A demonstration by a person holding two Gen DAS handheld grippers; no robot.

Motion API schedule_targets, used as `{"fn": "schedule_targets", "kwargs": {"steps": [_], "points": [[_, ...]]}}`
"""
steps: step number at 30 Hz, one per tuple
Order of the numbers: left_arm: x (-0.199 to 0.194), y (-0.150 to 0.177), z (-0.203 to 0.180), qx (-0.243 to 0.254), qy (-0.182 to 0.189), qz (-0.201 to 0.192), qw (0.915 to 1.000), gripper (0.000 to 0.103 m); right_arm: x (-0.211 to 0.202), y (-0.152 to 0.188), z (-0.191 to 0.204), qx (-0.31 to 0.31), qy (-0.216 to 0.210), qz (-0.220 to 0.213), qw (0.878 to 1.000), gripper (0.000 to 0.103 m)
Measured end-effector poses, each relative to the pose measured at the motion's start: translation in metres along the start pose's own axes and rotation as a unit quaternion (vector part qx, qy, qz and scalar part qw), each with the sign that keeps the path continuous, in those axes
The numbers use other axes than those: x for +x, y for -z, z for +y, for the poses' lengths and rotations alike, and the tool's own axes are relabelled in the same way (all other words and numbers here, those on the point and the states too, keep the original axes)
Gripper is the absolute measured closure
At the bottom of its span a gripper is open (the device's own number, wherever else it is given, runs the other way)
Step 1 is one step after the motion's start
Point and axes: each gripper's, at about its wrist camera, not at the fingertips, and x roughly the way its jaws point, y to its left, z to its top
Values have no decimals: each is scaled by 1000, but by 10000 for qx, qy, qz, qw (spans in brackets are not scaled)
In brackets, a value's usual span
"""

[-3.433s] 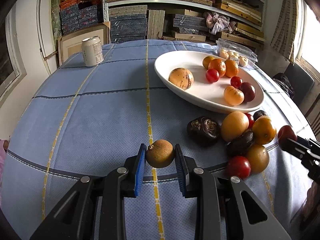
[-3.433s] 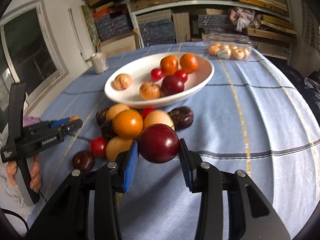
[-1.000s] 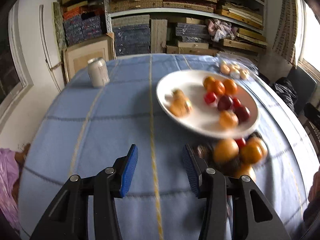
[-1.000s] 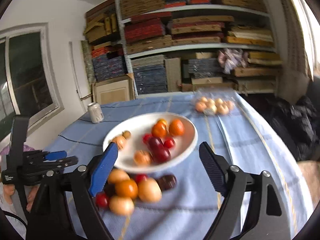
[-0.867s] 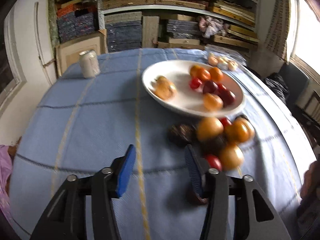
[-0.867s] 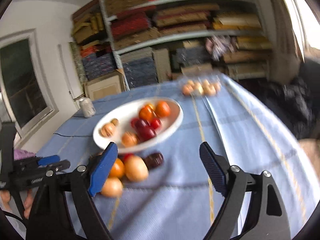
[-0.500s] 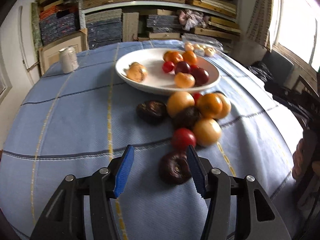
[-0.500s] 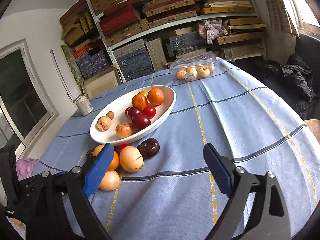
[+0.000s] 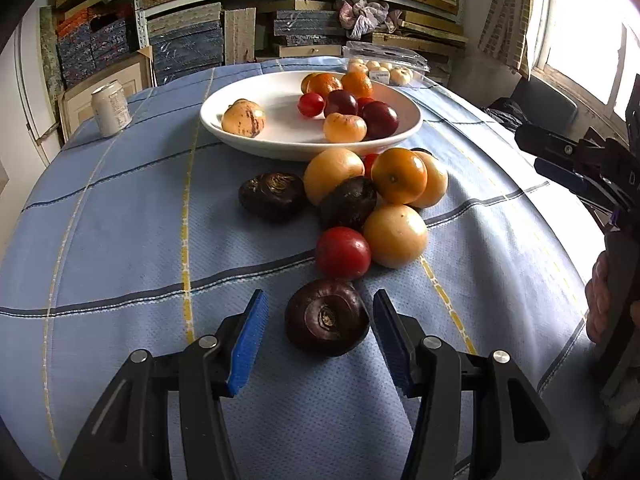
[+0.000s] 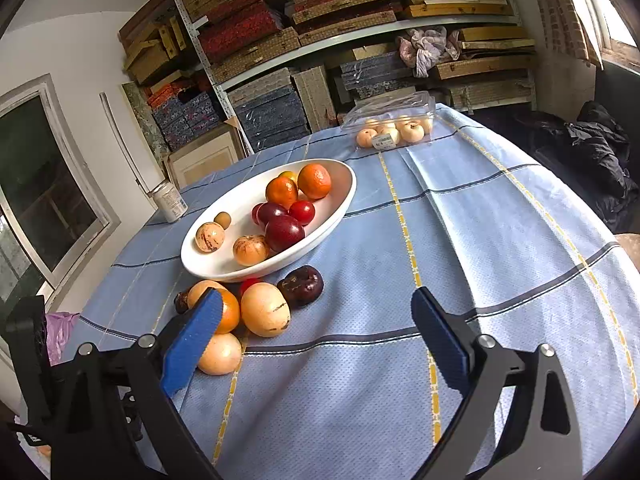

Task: Organize fruits
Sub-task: 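Withdraw both open grippers from the plate toward the fruit pile, then grasp a dark brown fruit with the left gripper while the right gripper grasps a yellow fruit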

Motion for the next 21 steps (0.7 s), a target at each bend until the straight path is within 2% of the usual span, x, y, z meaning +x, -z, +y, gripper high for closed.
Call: {"fn": "schedule_targets", "kwargs": {"steps": [8,17,21], "points": [[5,0,2,-90,131,93,9998,49,1,1,2,-11,-14,44,10000,10],[9,1,-2,-8,111,126,9999,49,3,3,3,-28,-18,103,9999,10],[8,1,1,-64,94,112,9999,57,3,3,3,-36,-19,114,9999,10]]}}
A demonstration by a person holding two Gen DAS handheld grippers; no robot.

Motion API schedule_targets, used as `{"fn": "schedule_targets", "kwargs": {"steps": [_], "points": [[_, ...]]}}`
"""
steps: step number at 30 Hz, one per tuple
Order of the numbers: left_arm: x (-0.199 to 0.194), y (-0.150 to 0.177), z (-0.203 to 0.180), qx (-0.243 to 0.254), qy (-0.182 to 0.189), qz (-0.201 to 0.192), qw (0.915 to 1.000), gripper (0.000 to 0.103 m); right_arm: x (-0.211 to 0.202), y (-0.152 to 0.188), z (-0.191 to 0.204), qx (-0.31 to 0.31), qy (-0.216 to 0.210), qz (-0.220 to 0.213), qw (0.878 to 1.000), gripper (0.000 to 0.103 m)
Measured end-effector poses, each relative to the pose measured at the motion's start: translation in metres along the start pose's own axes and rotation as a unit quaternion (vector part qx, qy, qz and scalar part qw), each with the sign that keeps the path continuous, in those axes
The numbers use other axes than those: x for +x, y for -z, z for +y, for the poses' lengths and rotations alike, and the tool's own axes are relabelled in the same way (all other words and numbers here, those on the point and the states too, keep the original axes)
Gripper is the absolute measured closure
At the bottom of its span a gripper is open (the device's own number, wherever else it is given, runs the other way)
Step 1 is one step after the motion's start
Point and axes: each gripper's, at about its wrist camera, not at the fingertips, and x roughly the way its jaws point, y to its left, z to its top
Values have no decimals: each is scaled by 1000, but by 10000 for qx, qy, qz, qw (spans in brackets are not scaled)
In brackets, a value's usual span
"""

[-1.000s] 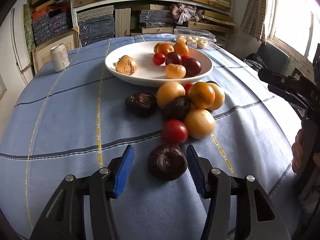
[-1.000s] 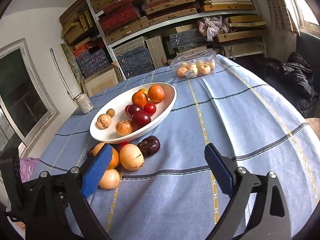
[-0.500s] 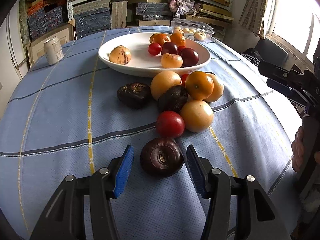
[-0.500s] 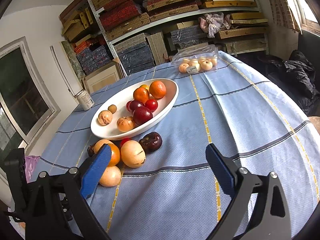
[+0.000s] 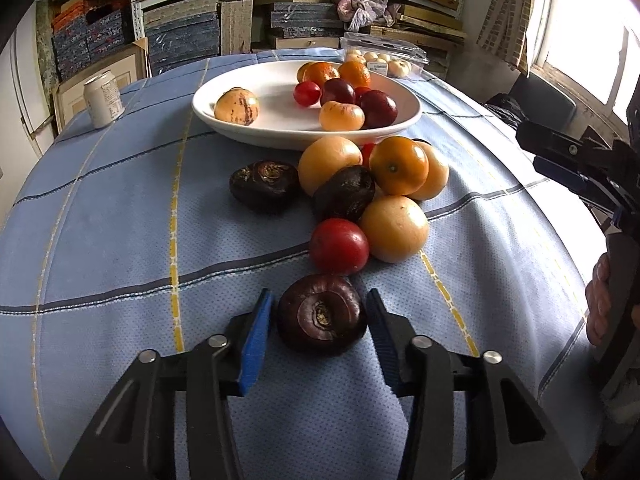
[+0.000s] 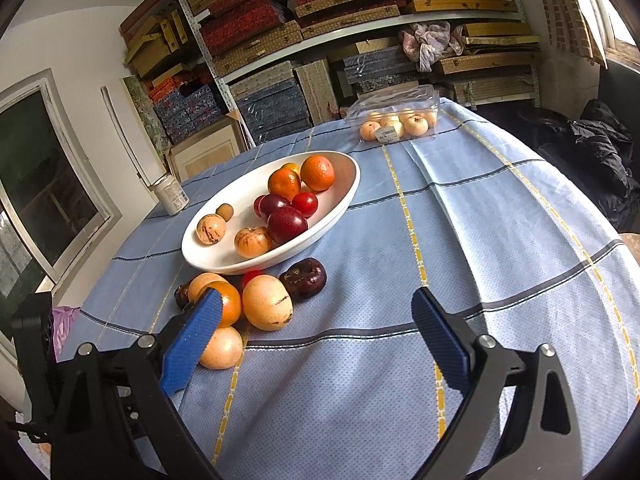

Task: Organize fruits
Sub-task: 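Grasp a dark brown fruit with the left gripper while the right gripper grasps a yellow fruit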

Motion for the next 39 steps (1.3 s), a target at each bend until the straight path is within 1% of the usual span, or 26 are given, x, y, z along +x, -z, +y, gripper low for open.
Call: {"fn": "schedule_targets", "kwargs": {"steps": [3,6,9,11,12,15,17,18,19,20,21,23,29,31,39], "points": [[0,0,2,-31,30,0,10000,57,0,0,0,-4,-4,-7,10000,10],[-1,0,2,-9,41,-4,10000,60,0,0,0,-1,-4,-7,10000,10],[-2,-1,8,-100,-74,-25,9999,60,1,1,2,-51,-52,8,10000,10],[-3,-3,20,-335,-138,-70,9993,60,1,2,7,-197,-87,28,9998,10],[-4,-4,25,-430,-162,-87,9989,60,1,4,13,-349,-98,33,9993,10],[-7,-5,38,-648,-459,-154,9967,60,0,11,33,-882,-127,45,9960,10],[-7,-6,44,-770,-500,-139,9957,60,2,16,45,-1216,-71,95,9925,10],[-6,-6,46,-794,-534,-114,9953,60,4,20,52,-1395,-60,164,9901,13],[-6,-5,45,-786,-555,-106,9953,60,6,24,57,-1515,-71,227,9882,21],[-6,-5,44,-763,-584,-103,9953,60,9,26,62,-1612,-80,308,9864,25],[-6,-6,43,-721,-613,-114,9954,60,12,29,67,-1696,-100,409,9846,32],[-6,-5,41,-689,-634,-123,9955,60,20,33,74,-1807,-150,614,9815,39],[-4,-4,42,-718,-623,-78,9954,60,41,36,86,-1847,-123,1020,9774,42],[-4,-4,42,-701,-642,-79,9954,60,49,36,89,-1838,-122,1160,9760,44],[-3,-5,40,-650,-696,-86,9954,60,66,37,94,-1922,-55,1305,9726,45]]}}
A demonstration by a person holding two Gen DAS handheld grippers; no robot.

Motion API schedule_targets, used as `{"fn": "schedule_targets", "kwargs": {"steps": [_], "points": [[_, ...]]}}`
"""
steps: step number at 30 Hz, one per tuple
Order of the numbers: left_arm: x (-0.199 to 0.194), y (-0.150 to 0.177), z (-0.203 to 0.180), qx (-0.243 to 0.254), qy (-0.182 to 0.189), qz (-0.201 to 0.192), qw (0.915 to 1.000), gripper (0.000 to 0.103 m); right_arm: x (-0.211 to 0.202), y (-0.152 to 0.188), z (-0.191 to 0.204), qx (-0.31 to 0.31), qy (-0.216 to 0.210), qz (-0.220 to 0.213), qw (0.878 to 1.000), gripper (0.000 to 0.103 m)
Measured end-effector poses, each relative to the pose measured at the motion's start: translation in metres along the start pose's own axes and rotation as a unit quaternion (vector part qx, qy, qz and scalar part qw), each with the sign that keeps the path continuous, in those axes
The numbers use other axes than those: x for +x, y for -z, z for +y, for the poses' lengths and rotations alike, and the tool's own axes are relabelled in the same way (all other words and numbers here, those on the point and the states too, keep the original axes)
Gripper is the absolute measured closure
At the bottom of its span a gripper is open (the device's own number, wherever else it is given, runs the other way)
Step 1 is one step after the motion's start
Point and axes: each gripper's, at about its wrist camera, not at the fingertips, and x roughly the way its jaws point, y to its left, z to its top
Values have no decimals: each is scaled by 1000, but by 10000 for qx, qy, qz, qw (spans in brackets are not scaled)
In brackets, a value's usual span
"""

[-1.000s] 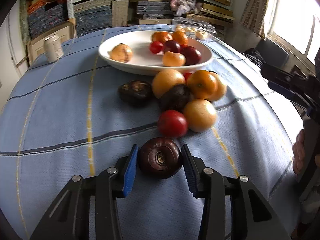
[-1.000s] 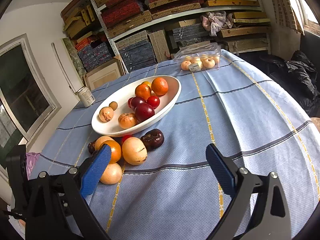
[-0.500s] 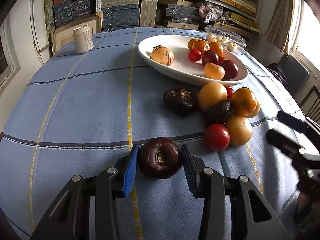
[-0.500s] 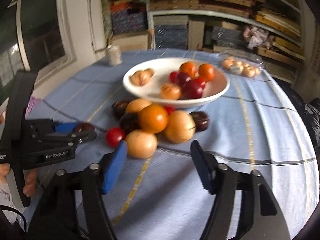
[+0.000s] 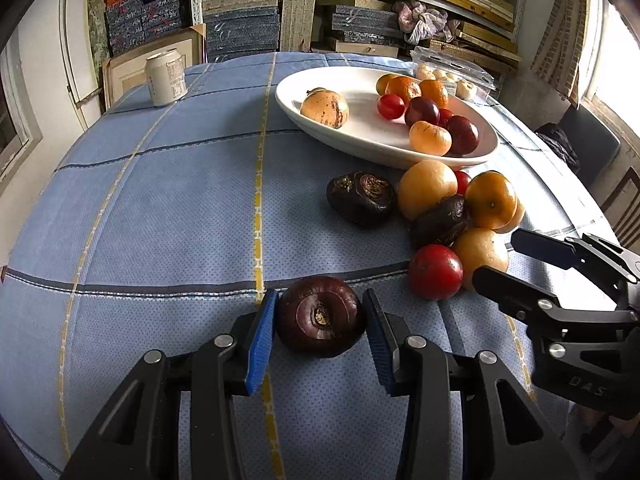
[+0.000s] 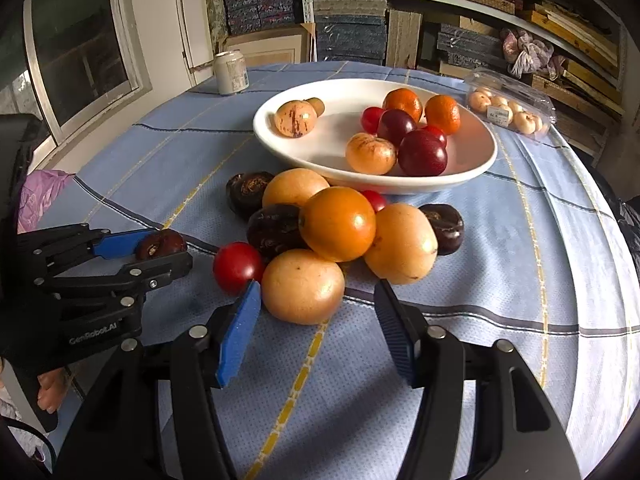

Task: Organize fruits
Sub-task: 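Grasp a dark brown fruit with the left gripper while the right gripper grasps a yellow fruit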

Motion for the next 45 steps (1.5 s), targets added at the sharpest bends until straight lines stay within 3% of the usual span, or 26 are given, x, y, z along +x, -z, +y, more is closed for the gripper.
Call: {"fn": "schedule_targets", "kwargs": {"steps": [9,16,20,32,45], "points": [[1,1,-1,24,-27,11,10000,60,9,-4,0,12,-12,64,10000,45],[1,1,-1,28,-32,13,10000,60,14,-2,1,6,-187,192,9996,57],[1,0,-1,30,-33,13,10000,60,13,-1,0,43,-214,162,9996,58],[0,0,-1,47,-63,-9,10000,60,-15,14,0,261,-265,-166,9992,58],[-15,1,-8,198,-296,-421,9985,60,-47,31,-1,599,-228,-563,9964,58]]}}
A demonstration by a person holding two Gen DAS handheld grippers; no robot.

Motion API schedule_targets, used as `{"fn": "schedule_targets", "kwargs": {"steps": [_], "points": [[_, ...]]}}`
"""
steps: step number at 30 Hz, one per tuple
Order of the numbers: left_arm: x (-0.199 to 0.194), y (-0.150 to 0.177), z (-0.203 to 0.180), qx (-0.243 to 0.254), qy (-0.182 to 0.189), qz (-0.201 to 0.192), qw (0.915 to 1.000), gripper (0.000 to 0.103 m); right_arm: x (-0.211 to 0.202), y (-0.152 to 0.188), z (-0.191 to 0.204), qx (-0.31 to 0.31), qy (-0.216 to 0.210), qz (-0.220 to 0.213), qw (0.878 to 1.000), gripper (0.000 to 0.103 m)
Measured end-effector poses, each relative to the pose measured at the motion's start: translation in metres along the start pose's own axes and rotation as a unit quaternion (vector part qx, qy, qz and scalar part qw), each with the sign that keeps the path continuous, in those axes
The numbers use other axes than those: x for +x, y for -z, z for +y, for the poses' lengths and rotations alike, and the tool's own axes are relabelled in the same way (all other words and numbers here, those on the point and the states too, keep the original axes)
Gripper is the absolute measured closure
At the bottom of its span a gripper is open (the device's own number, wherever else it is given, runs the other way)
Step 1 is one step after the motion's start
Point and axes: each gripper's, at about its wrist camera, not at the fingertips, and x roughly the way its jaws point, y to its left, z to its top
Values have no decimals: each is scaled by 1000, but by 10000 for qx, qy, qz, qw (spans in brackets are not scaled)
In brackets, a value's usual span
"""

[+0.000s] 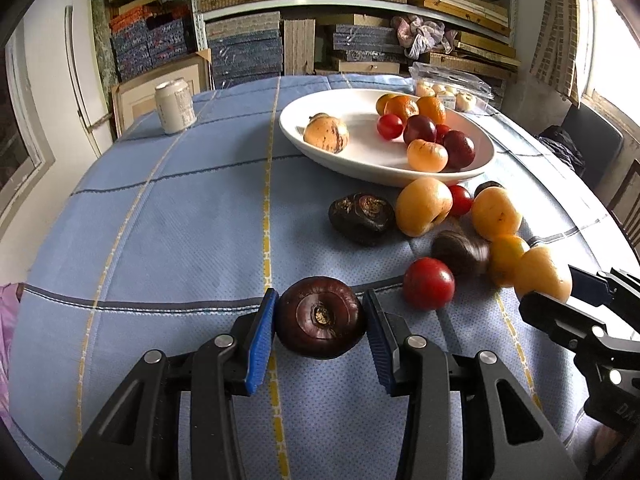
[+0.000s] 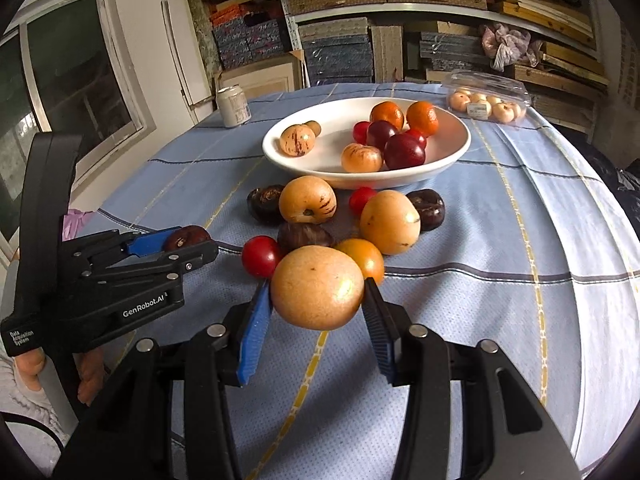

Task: Organize fruits
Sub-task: 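Grasp a dark brown fruit with the left gripper while the right gripper grasps a yellow fruit, then carry both fruits over the white plate and open both grippers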

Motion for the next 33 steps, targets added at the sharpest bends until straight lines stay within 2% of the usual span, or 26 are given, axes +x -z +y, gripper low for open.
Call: {"fn": "schedule_targets", "kwargs": {"steps": [6,25,33], "points": [[-4,1,-3,69,-67,-122,9999,60,-7,2,-2,65,23,-101,9999,58],[4,4,1,-5,-22,55,10000,60,-13,4,-5,110,84,-203,9997,58],[-1,2,7,-125,-46,-38,9999,60,-18,2,-7,167,69,-290,9994,58]]}}
